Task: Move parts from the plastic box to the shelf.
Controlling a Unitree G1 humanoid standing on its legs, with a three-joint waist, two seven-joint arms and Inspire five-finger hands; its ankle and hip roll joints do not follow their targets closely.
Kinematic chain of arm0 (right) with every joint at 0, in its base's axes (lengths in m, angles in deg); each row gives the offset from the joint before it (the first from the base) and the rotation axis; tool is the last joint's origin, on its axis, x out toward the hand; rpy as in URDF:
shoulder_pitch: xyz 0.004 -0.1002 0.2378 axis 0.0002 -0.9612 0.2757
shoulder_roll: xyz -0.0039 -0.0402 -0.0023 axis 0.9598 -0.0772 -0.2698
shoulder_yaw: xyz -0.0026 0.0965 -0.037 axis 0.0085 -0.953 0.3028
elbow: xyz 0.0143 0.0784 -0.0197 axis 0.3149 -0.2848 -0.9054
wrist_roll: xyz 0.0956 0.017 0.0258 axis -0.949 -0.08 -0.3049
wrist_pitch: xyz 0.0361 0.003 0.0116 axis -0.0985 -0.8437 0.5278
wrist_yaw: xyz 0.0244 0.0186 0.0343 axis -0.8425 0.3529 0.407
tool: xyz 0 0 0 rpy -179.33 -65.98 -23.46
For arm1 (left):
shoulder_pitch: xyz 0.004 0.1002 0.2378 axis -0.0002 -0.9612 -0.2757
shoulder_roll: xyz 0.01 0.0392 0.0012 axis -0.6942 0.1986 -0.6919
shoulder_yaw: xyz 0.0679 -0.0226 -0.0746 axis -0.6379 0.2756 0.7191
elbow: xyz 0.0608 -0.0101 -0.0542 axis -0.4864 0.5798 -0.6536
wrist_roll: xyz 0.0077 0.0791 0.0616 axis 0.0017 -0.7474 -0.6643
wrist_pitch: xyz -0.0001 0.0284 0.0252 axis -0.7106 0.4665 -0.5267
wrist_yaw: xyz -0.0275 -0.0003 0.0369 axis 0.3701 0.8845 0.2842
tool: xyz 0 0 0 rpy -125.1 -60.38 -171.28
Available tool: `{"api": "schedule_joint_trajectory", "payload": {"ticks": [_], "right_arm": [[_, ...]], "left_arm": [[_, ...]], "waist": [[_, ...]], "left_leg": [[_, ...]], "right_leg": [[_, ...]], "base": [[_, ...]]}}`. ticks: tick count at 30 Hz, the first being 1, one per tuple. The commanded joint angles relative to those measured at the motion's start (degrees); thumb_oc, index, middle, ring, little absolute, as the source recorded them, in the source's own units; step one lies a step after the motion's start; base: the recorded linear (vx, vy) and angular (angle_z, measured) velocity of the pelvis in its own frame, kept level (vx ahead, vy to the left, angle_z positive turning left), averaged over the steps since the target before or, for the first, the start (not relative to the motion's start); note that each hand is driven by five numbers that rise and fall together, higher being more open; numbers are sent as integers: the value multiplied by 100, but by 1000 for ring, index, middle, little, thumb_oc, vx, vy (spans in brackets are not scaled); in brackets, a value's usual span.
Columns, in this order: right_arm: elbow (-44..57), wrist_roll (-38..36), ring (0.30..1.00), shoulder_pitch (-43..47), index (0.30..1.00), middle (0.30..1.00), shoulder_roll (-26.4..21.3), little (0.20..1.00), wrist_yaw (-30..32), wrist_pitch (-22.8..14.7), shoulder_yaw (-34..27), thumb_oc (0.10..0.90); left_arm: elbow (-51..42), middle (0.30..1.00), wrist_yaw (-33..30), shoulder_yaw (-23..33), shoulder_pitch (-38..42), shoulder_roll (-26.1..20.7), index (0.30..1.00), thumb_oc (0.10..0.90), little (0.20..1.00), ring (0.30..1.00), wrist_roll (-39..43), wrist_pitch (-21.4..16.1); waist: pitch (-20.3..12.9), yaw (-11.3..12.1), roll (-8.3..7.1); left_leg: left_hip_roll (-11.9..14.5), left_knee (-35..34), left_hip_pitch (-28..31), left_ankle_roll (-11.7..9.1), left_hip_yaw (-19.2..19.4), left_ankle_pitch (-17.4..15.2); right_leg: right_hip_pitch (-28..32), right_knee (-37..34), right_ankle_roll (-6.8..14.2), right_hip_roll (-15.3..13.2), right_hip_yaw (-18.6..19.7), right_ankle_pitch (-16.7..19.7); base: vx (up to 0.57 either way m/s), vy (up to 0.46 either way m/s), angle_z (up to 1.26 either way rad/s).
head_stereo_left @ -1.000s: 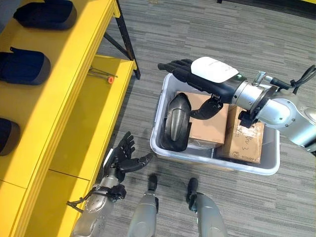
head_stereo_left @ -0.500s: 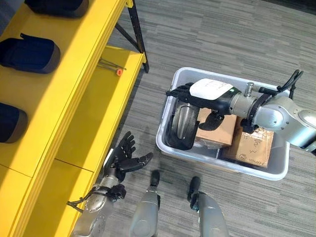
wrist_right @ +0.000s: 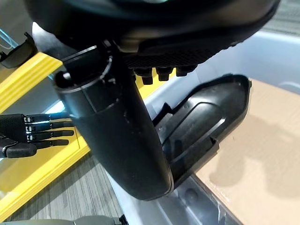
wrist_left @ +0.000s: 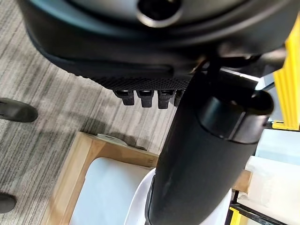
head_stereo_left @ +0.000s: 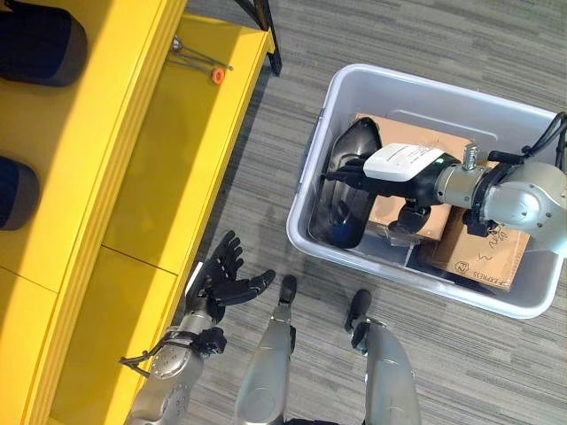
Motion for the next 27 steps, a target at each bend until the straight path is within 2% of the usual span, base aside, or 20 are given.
{"api": "schedule_joint_trajectory", "payload": {"ticks": [1, 8, 13, 14, 27], "right_arm": [[444, -43, 1000, 947, 1000, 1000, -422, 1000, 297, -251, 177, 900], [562, -44, 1000, 885, 1000, 1000, -363, 1000, 329, -239, 10, 900], [510, -8, 1000, 1040, 1000, 1000, -382, 1000, 411, -237, 104, 900], [486, 19, 1000, 1110, 1000, 1000, -389, 1000, 443, -228, 120, 900], [429, 126, 1000, 1570, 1000, 1000, -669, 1000, 568, -225, 465, 900]], "left_arm": [[-817, 1000, -60, 102, -370, -345, 1000, 900, 1000, 1000, -98, -431], [-891, 1000, -149, 61, -230, -377, 1000, 900, 1000, 1000, -111, -421], [-934, 1000, -185, 43, -205, -383, 1000, 900, 1000, 1000, -89, -431], [-941, 1000, -206, 58, -195, -399, 1000, 900, 1000, 1000, -108, -443], [-989, 1000, -307, 117, -274, -382, 1000, 900, 1000, 1000, -136, -455]], "waist": [[-225, 107, -146], [-71, 134, -140], [-55, 148, -154], [-57, 143, -193], [-55, 168, -217]], "left_leg": [[563, 93, -3, -29, 141, 74], [500, 262, -193, -27, 10, 2], [442, 392, -356, -19, -39, -60], [426, 431, -310, -48, -52, -220], [277, 781, -810, -10, -127, -382]], "right_leg": [[621, 265, 610, -541, 422, -621], [457, 633, 567, -612, 363, -791], [308, 800, 549, -658, 347, -863], [334, 882, 569, -683, 384, -1046], [-110, 1321, 512, -810, 396, -1228]], "base": [[17, -101, 9], [18, -47, 15], [36, -25, 4], [106, -48, 4], [25, -12, 7]]}}
